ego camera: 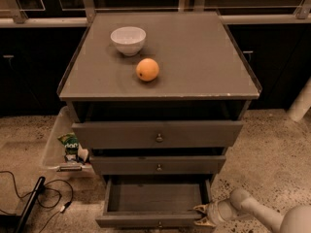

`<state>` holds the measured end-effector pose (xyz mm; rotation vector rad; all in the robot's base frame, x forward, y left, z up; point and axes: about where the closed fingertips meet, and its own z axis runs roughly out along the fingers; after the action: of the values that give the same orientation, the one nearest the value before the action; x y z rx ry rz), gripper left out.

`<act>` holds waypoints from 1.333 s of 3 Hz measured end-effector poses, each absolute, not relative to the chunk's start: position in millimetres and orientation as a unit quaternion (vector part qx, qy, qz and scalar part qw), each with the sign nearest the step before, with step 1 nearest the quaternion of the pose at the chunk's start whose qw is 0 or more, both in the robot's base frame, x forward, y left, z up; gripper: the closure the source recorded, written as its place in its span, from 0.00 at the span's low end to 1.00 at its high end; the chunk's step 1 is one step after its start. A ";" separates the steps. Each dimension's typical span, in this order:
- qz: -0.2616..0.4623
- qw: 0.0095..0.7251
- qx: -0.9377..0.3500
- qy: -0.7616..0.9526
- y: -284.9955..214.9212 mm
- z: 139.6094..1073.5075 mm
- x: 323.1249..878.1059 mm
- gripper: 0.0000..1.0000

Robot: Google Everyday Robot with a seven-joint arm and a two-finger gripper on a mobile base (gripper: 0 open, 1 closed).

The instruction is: Open bottom drawer

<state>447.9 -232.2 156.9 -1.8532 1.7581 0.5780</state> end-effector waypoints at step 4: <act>0.213 0.258 -0.684 0.648 -232.1 156.8 447.8 0.00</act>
Offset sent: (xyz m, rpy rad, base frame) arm 0.0000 0.0000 0.0000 0.0000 0.0000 0.0000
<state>447.8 -232.1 156.8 -1.8533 1.7580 0.5784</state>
